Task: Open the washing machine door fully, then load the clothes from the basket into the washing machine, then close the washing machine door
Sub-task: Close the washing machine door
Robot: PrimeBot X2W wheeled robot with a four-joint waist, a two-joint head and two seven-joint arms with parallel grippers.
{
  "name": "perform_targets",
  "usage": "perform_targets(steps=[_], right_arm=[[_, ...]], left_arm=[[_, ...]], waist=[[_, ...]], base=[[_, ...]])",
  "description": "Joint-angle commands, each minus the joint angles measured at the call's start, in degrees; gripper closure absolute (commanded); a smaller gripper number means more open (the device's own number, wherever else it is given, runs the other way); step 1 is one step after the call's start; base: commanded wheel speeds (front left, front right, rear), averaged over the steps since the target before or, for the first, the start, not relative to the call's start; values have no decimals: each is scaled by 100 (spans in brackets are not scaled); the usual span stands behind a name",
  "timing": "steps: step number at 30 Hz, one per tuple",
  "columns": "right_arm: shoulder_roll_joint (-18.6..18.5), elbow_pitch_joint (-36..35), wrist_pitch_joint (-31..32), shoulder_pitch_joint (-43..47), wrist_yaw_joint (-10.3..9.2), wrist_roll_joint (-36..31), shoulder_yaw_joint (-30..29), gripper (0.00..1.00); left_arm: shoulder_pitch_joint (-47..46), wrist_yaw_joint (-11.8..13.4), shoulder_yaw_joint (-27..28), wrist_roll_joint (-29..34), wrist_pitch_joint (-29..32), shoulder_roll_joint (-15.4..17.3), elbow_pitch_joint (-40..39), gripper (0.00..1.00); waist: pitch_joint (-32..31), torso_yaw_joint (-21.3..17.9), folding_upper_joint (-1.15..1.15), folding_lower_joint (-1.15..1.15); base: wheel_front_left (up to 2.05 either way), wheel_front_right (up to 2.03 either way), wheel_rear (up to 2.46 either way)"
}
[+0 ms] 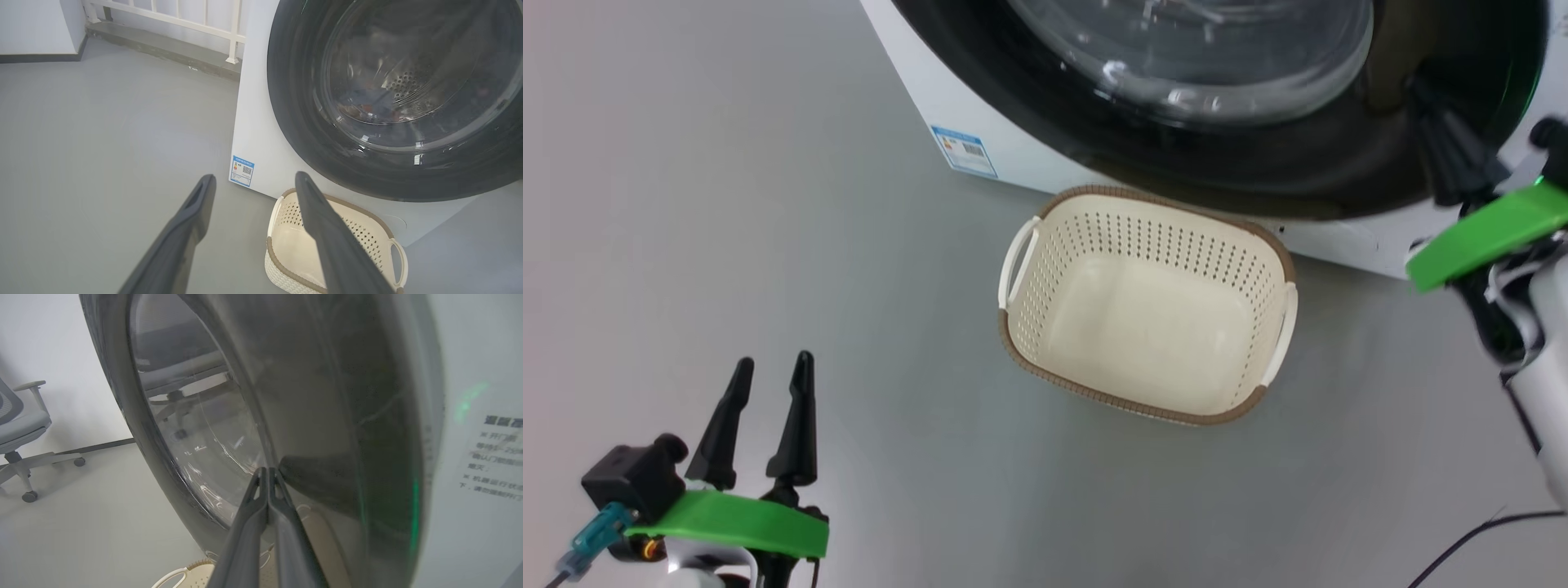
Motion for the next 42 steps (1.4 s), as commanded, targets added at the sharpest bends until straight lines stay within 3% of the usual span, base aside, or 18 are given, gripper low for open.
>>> perform_targets(steps=[1,14,27,28,29,32,33,34,42], right_arm=[[-107,-70,-28,-166,5,-35,-66,100],[-241,496,-28,-1059,5,-279,-418,100],[15,554,-28,-720,5,-101,-366,100],[37,524,-28,-672,5,-64,-348,95],[66,495,-28,-615,5,-30,-325,79],[160,374,-28,-414,5,67,-184,44],[182,328,-28,-344,5,95,-123,13],[198,268,-28,-280,5,112,-84,0],[374,-330,-28,503,5,158,-30,0]], left_arm=[[-173,-14,217,16,-37,118,-160,0],[-316,-14,215,-47,-37,60,-146,0],[-269,-14,203,-67,-37,141,-66,0],[-262,-14,209,-69,-37,155,-57,0],[-253,-14,213,-71,-37,168,-43,0],[-225,-14,165,-75,-37,211,9,0],[-214,-14,139,-79,-37,233,36,0],[-206,-14,115,-87,-37,257,60,0],[-140,-14,1,-133,-37,420,188,0]], waist=[[190,-45,0,0],[356,21,0,0],[-37,-110,0,0],[-87,-136,0,0],[-145,-170,0,0],[-355,-298,0,0],[-432,-351,0,0],[-509,-411,0,0],[-1145,-986,0,0]], base=[[0,0,0],[0,0,0],[0,0,0],[0,0,0],[0,0,0],[0,0,0],[0,0,0],[0,0,0],[0,0,0]])
